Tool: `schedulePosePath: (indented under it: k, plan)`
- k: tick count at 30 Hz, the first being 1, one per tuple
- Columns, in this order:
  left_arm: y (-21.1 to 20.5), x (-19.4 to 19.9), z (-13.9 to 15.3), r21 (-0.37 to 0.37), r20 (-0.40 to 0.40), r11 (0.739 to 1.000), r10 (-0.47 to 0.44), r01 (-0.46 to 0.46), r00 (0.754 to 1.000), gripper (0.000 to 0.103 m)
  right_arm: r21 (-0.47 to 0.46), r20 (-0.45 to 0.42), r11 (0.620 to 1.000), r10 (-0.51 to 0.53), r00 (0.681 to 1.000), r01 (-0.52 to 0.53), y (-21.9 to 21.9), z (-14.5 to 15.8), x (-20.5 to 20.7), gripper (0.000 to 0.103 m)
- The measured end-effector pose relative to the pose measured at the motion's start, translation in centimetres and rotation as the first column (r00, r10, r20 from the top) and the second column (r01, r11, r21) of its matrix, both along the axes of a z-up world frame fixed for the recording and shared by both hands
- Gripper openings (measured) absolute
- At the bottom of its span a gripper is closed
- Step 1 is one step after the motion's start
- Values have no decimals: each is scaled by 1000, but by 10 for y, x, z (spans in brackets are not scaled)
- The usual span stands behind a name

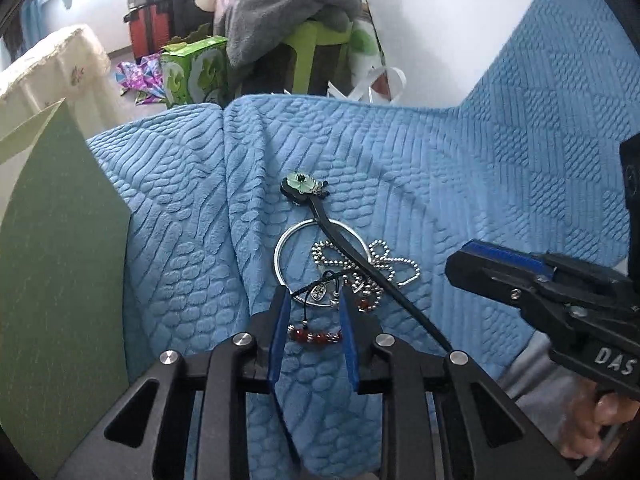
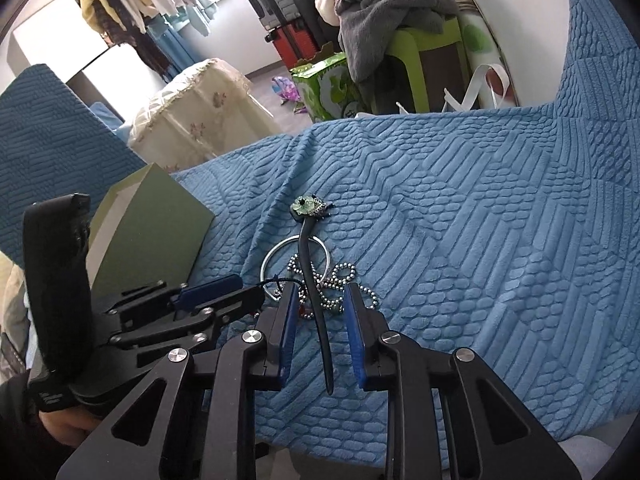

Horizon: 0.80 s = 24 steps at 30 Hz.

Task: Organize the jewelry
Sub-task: 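Grasp the red bead bracelet with the left gripper while the right grasps the black flower hairpin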

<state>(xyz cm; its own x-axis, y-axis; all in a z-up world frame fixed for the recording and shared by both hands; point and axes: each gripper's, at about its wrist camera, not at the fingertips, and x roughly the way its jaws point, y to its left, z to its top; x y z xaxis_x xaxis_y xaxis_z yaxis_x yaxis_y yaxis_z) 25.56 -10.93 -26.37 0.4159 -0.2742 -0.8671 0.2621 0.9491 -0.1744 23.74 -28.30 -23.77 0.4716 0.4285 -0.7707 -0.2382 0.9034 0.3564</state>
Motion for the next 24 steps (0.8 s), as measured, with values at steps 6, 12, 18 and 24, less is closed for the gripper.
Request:
schedulePosePath:
  k: [6, 12, 18, 24]
  plan:
    - [-4, 2, -12, 31, -6, 999, -41, 41, 999, 24, 5, -8, 1000, 1, 1000, -1, 1, -2, 5, 21]
    - [-6, -1, -14, 65, 14, 997, -35, 34, 999, 0, -7, -12, 1000, 13, 1000, -13, 5, -6, 8, 21]
    - [-6, -14, -3, 59, 29, 998, -29, 28, 999, 0, -33, -20, 999, 39, 999, -39, 14, -13, 14, 21]
    - [7, -31, 19, 0, 52, 1000, 14, -14, 999, 0, -66, -11, 992, 110, 994, -111, 29, -20, 26, 12]
